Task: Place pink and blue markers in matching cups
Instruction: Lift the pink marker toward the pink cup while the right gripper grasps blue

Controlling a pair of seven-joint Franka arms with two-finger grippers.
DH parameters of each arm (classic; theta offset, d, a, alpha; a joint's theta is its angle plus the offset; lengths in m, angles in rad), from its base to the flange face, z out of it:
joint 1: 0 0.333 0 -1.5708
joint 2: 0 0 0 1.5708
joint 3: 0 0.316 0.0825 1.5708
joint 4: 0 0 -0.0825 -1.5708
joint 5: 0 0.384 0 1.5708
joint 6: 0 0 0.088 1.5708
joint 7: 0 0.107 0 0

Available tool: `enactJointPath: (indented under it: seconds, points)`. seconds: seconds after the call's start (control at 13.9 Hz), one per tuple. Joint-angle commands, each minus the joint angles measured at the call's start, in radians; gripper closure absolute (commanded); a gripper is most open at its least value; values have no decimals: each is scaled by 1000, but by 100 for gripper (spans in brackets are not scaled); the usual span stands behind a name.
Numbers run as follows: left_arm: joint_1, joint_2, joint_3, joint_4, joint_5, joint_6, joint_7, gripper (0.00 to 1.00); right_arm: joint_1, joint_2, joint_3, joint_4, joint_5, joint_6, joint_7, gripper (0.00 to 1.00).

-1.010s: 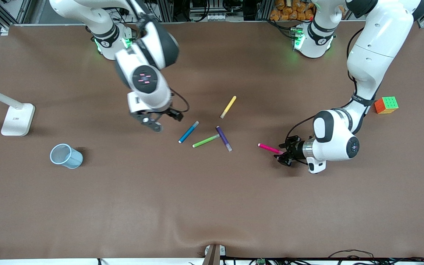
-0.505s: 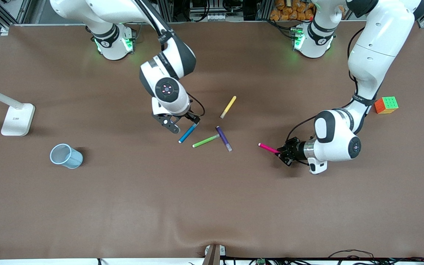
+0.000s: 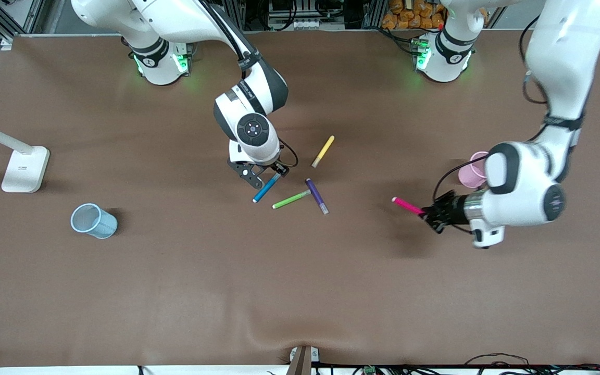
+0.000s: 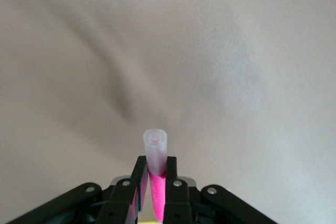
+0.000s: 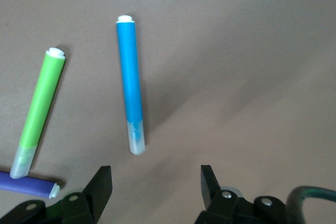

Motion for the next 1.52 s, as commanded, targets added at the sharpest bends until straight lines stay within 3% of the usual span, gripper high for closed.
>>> enactJointPath:
  seconds: [0.0, 0.22, 0.43, 0.51, 0.79, 1.3, 1.44]
  points:
    - [13, -57, 3, 46, 41, -138, -8, 100, 39, 41, -14, 2, 12, 81, 19, 35]
    - [17, -144, 0, 37, 154, -199, -2, 100, 57, 80, -14, 3, 12, 129, 58, 37]
    - [18, -213, -1, 31, 231, -257, 18, 100, 54, 86, -16, 2, 11, 133, 58, 62]
    - [20, -232, -1, 29, 257, -280, 49, 100, 53, 90, -16, 2, 11, 138, 58, 65]
    - [84, -313, -9, -44, 292, -300, 184, 100, 45, 100, -19, 3, 9, 138, 58, 72]
    - [119, -338, -9, -66, 294, -340, 265, 100, 50, 113, -19, 3, 6, 142, 58, 79]
    - [119, -335, -6, -68, 294, -339, 282, 100, 45, 113, -19, 3, 4, 142, 58, 87]
